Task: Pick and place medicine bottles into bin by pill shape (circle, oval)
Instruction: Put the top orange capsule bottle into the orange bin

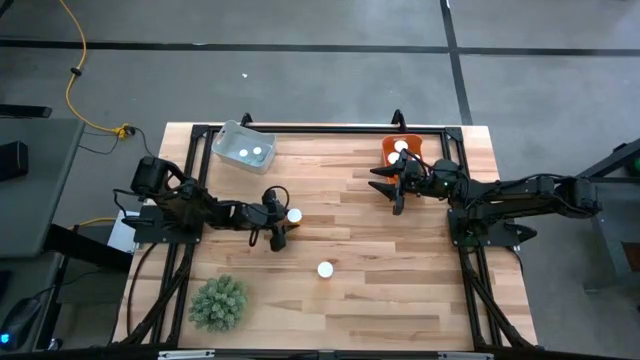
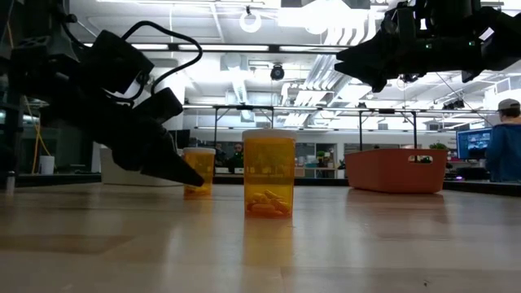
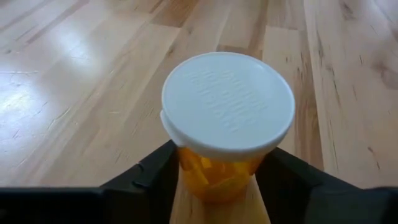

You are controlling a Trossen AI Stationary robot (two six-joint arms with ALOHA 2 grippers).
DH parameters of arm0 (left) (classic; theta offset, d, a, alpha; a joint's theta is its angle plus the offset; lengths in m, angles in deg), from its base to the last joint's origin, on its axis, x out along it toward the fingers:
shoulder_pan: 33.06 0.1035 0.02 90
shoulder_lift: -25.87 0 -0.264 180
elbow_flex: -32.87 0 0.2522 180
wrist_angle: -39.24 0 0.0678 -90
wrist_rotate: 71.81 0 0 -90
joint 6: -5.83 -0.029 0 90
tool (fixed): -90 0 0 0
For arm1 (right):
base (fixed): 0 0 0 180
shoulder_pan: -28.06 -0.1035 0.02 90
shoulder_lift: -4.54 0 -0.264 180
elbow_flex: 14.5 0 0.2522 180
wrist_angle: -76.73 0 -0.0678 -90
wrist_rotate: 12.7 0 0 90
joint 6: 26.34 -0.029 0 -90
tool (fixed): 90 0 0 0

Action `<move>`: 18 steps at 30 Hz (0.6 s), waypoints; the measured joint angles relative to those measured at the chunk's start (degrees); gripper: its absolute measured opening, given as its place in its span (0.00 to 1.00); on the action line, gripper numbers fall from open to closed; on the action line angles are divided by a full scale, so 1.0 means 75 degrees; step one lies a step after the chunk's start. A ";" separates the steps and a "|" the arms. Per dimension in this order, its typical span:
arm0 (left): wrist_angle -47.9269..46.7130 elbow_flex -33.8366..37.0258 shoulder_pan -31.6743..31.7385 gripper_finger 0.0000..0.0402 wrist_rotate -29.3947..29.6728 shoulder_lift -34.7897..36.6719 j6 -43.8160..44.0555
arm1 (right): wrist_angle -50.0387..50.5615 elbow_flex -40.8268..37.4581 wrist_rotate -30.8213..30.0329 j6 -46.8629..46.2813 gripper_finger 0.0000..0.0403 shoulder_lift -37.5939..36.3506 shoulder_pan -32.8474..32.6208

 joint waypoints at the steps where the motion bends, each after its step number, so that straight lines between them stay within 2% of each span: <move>1: 0.0000 -0.0003 0.0000 0.44 -0.0002 0.0000 0.0000 | 0.0001 0.0000 0.0000 -0.0002 0.43 0.0000 0.0001; 11: -0.0241 -0.0505 0.0024 0.44 -0.0288 0.0263 -0.0503 | -0.0576 -0.0003 0.0000 -0.0278 0.43 0.0132 0.0001; 14: -0.1311 -0.1129 0.0117 0.44 -0.0449 0.0553 -0.0675 | -0.0840 0.0002 -0.0001 -0.0377 0.43 0.0379 0.0002; 18: -0.3776 -0.2327 0.0340 0.44 -0.0445 0.0864 -0.1054 | -0.0747 0.0220 -0.0181 -0.0319 0.43 0.0895 -0.0072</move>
